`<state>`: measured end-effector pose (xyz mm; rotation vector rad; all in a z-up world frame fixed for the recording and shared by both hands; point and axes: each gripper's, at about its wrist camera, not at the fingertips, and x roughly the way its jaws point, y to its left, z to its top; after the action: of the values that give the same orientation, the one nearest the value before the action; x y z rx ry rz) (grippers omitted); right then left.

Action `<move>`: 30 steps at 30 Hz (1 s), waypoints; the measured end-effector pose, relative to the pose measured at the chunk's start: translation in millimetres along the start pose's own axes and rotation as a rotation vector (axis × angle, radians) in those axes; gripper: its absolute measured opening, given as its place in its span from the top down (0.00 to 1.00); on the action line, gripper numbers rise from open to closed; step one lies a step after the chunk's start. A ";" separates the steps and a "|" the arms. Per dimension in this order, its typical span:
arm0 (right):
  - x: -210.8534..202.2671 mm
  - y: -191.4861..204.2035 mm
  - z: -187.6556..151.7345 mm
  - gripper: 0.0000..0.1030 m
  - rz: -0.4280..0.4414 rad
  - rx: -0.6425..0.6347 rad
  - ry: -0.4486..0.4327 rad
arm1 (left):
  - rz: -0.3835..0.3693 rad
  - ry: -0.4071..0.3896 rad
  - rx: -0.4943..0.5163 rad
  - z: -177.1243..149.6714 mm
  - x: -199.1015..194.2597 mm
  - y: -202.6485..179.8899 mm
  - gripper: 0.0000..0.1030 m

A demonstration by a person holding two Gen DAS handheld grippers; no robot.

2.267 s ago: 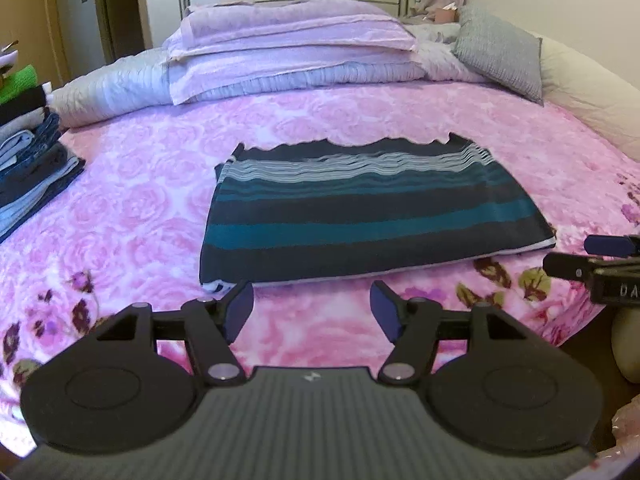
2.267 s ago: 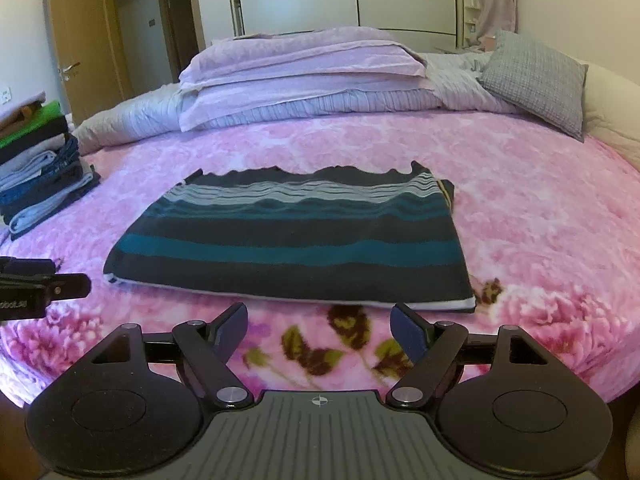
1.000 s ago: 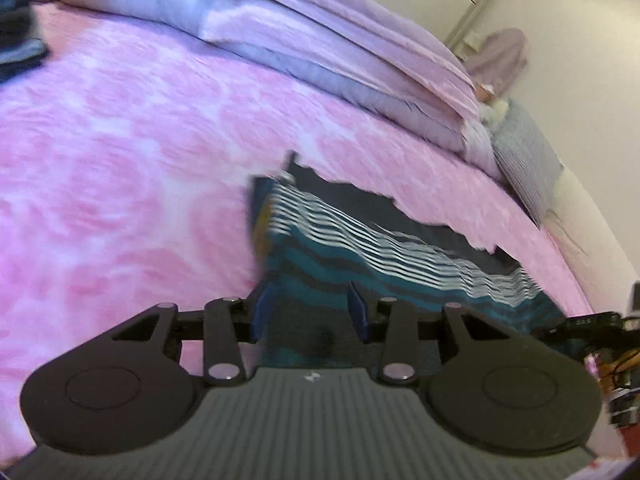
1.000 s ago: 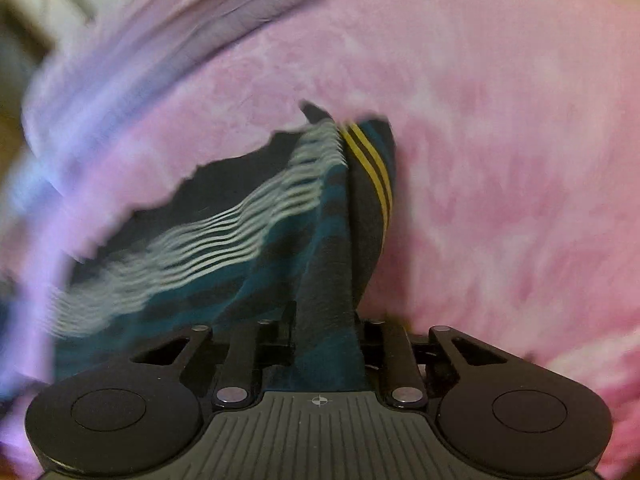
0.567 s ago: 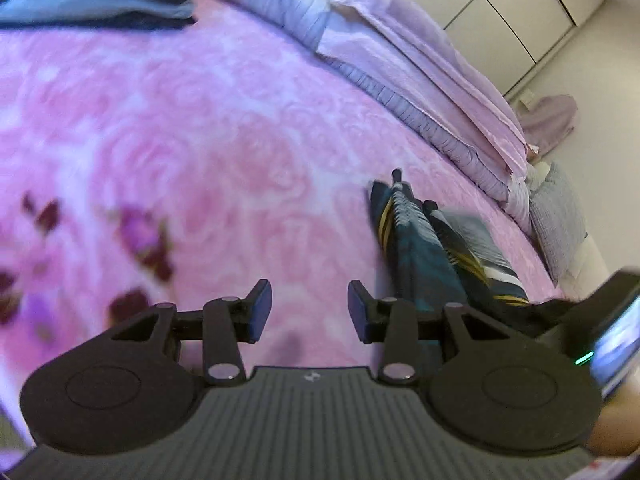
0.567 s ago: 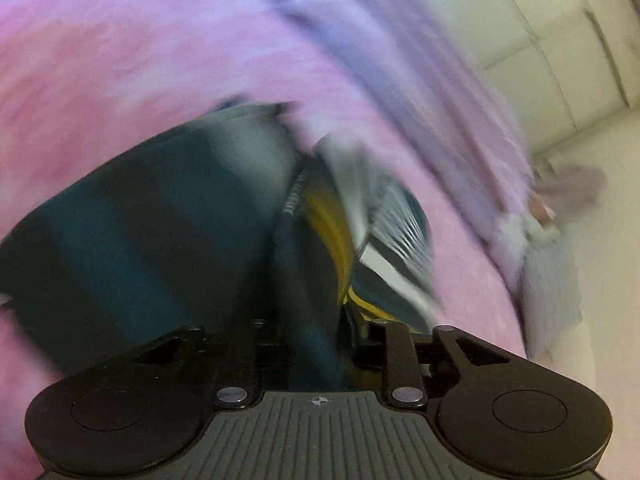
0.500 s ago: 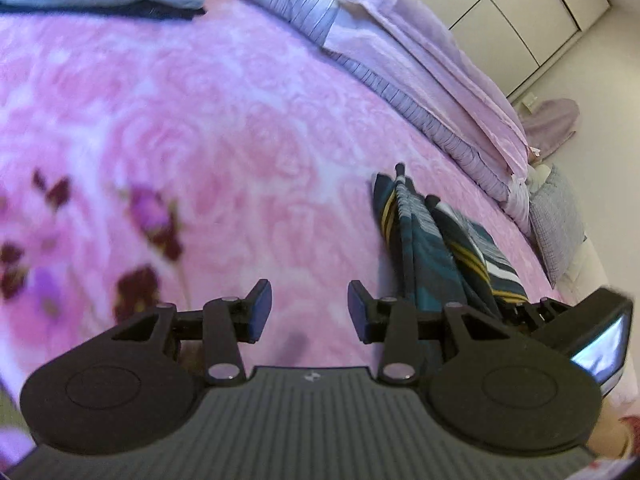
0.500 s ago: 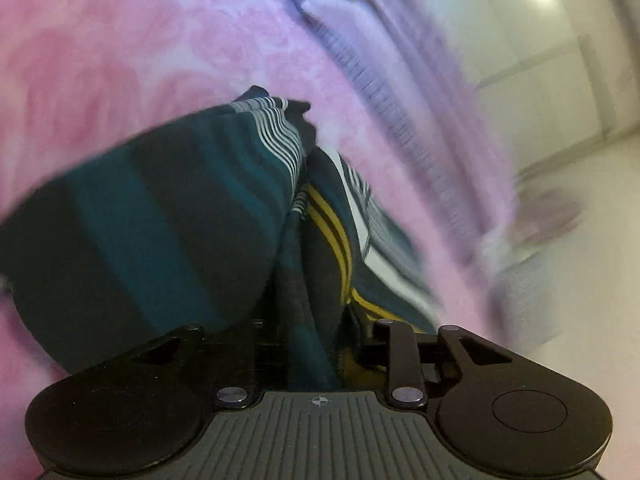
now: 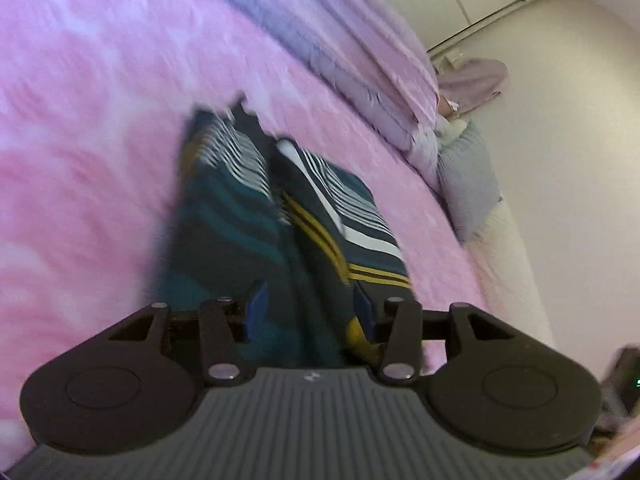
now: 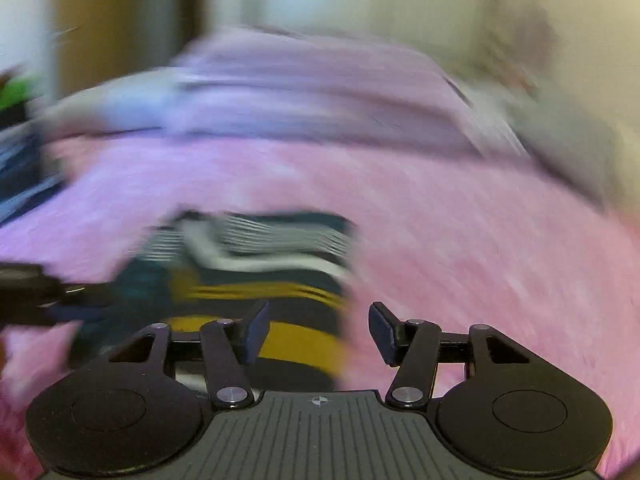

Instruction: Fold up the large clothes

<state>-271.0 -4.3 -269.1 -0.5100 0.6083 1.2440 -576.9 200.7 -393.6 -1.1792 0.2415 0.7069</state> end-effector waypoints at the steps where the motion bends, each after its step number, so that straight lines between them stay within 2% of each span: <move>1: 12.8 -21.7 -0.8 0.50 -0.007 0.081 0.036 | -0.009 0.019 -0.042 2.2 12.7 1.8 0.59; 3: 40.9 -58.7 -8.4 0.50 0.011 0.233 0.106 | -0.016 0.038 -0.104 6.2 29.7 7.3 0.59; 6: 70.4 -99.0 -14.7 0.50 0.061 0.443 0.178 | 0.006 0.037 -0.127 12.8 44.8 10.5 0.59; 8: 87.2 -107.7 -20.0 0.50 0.129 0.539 0.223 | 0.021 0.035 -0.118 18.5 51.8 8.8 0.59; 10: 99.7 -101.0 -22.1 0.50 0.170 0.565 0.272 | 0.029 0.042 -0.089 23.6 61.4 3.6 0.59; 12: 111.8 -90.8 -14.9 0.50 0.133 0.543 0.279 | 0.034 0.053 -0.065 27.6 70.1 -3.0 0.59; 13: 112.2 -85.1 -11.2 0.51 0.111 0.510 0.273 | 0.037 0.054 -0.049 29.0 72.8 -6.6 0.56; 15: 110.1 -80.3 -6.7 0.56 0.096 0.479 0.279 | 0.042 0.059 -0.016 30.4 77.2 -12.6 0.58; 17: 114.8 -75.7 -2.2 0.68 0.119 0.460 0.293 | 0.050 0.061 0.024 31.5 76.4 -18.2 0.70; 18: 123.1 -69.5 -0.6 0.74 0.125 0.443 0.297 | 0.041 0.062 0.051 32.3 74.9 -20.8 0.81; 20: 130.6 -56.3 0.6 0.88 0.126 0.395 0.296 | 0.028 0.051 0.081 33.8 66.7 -24.7 0.84; 22: 134.4 -39.3 6.6 0.95 0.120 0.336 0.292 | 0.021 0.017 0.140 39.6 55.6 -31.5 0.86; 26: 135.1 -3.7 20.2 0.97 0.150 0.229 0.263 | 0.045 -0.087 0.250 52.6 23.0 -35.0 0.87; 30: 136.0 23.0 24.9 0.97 0.188 0.170 0.239 | 0.122 -0.121 0.260 55.5 6.8 -8.6 0.87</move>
<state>-262.0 114.5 -343.1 -0.4698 0.9738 1.3030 -576.6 251.8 -369.2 -0.8764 0.2960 0.8244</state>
